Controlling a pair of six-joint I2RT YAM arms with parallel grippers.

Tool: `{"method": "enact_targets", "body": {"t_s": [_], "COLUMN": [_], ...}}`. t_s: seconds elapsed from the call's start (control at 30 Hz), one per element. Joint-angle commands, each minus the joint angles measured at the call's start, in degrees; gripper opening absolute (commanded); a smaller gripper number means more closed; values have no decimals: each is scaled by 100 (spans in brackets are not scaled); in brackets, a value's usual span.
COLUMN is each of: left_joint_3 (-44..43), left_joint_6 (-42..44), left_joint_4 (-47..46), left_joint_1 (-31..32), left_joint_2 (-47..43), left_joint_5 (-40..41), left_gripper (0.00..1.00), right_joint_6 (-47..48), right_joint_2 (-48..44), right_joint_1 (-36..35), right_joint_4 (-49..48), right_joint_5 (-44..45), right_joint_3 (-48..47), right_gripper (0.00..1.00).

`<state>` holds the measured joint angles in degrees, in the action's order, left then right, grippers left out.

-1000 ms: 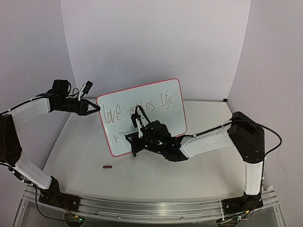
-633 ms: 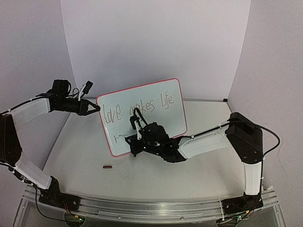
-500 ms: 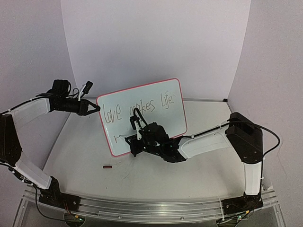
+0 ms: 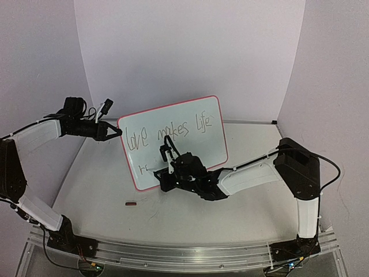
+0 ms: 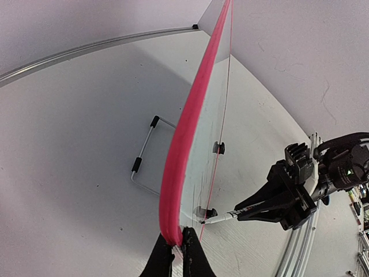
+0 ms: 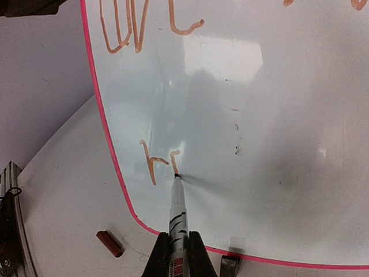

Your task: Write a sentence on the whiteboard

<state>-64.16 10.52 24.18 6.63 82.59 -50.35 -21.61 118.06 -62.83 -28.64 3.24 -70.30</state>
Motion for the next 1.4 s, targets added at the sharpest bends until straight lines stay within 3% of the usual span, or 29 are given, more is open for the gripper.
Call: {"method": "enact_targets", "body": {"t_s": [0.0, 0.6, 0.97, 1.37], "left_joint_3": [-123, -126, -125, -125], "left_joint_6": [367, 368, 368, 364], "left_joint_4": [223, 230, 227, 226], "left_joint_1": [125, 125, 127, 126], "left_joint_2": [91, 80, 82, 87], "left_joint_5": [306, 317, 315, 312], "left_gripper": [0, 0, 0, 0], "right_joint_6": [-111, 192, 341, 319], "right_joint_2": [23, -640, -211, -18], "right_joint_1": [30, -56, -55, -58], "right_joint_4": [113, -328, -21, 162], "right_joint_5": [126, -217, 54, 210], "right_joint_3": [137, 292, -406, -527], "right_gripper": [0, 0, 0, 0]}}
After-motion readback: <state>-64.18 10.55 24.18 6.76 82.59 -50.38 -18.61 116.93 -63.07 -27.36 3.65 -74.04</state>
